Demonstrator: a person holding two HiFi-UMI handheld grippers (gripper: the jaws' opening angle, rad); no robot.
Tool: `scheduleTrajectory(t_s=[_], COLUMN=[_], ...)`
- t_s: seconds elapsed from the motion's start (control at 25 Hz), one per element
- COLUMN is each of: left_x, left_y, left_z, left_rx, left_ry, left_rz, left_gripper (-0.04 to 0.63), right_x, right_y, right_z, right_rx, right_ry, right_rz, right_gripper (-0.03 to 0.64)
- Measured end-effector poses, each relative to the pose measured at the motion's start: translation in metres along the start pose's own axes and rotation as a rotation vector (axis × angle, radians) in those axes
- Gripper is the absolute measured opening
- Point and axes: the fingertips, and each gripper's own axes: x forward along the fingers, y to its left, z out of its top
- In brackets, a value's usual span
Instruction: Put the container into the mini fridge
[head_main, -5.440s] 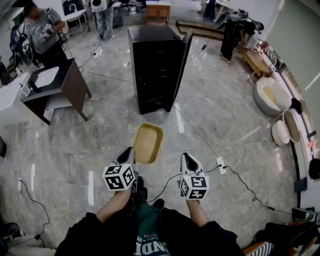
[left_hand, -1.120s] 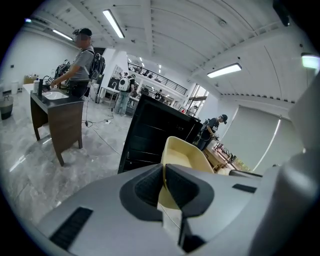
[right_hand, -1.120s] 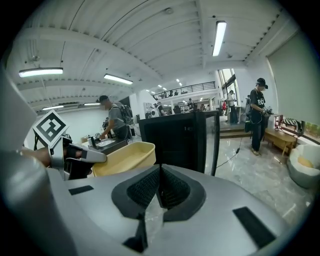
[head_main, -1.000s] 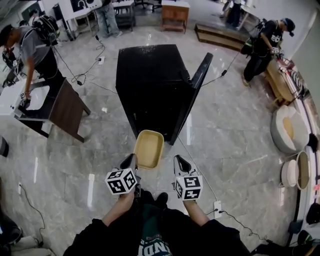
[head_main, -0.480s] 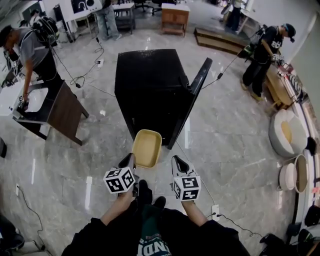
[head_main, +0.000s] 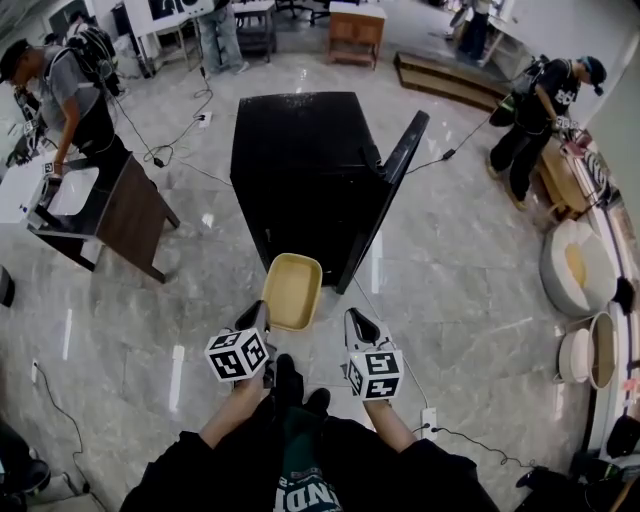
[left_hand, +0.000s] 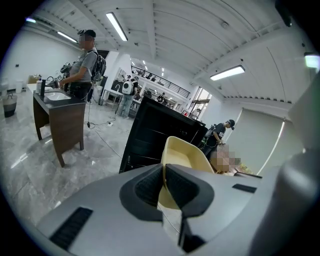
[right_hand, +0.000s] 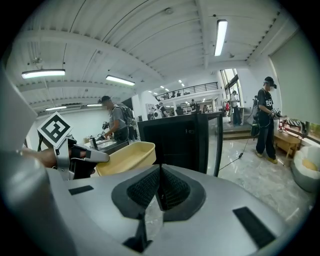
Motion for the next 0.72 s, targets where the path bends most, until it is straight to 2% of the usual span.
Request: scheduleTrajectory(t_s=[0.36, 0.72], left_x=[0.013, 0.06], left_y=[-0.006, 0.004], left_z=[0.001, 0.016], left_rx=[-0.005, -0.017], left_ry=[-0.018, -0.033], left_rz=[0.013, 0.019], left_gripper=[0.026, 0.026], right_x=[-0.008, 0.012], right_y=[-0.005, -0.023], right_z=[0.005, 0.003], right_rx=[-0.032, -0.038], right_ry=[0.0, 0.029], right_rz=[0.022, 0.031], right_gripper=[0.035, 0.035])
